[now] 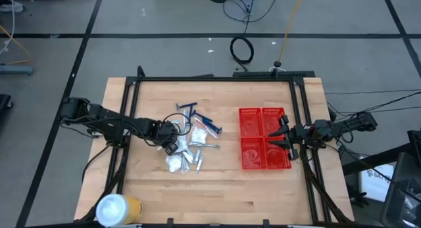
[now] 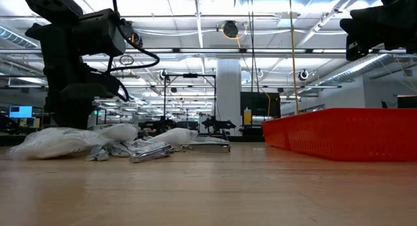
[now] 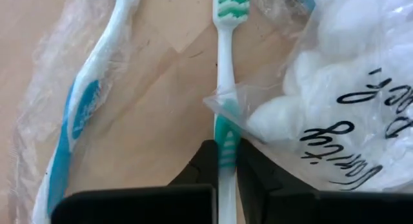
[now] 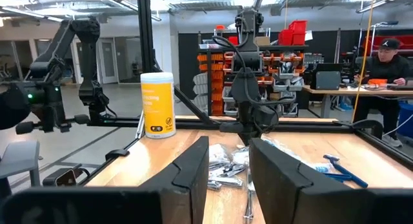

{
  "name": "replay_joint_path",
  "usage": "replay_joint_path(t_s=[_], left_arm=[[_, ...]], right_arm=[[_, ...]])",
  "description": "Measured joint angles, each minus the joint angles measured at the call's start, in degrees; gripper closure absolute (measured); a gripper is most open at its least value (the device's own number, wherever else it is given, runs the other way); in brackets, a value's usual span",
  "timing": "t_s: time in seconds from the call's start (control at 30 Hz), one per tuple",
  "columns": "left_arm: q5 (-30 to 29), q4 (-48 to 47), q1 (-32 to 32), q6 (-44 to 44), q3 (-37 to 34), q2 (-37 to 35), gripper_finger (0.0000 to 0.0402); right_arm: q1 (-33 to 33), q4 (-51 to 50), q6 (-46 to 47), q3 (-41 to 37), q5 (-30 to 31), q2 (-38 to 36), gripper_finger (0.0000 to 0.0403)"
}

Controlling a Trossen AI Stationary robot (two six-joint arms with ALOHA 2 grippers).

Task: Pick & Place Travel size toiletries
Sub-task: Put the green toothbrush into the top right red bin

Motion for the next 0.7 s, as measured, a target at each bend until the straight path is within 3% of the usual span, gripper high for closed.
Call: replay_joint_path(t_s=[0.27, 0.43, 0.57, 0.7], left_arm=[[-10.1, -11.9, -1.1, 3.2, 9.3, -6.7, 0.0388], [-15.1, -12.1, -1.6, 9.4, 14.1, -10.3, 0.039], [-20.8, -1.9, -1.5, 20.9, 15.1, -12.9, 0.0392], [-18.7, 20.5, -1.1, 38.3, 13.7, -13.1, 0.0386]], right_arm=[[0.0, 2.9, -0.2, 0.0, 1.5, 0.0, 0.0303], [0.0, 7.8, 2.7, 0.0, 1.5, 0.0, 0.0303], [0.0, 11.4, 6.3, 0.0, 1.5, 0.0, 0.0303], [0.0, 13.5, 5.9, 0.0, 1.5, 0.0, 0.0303]])
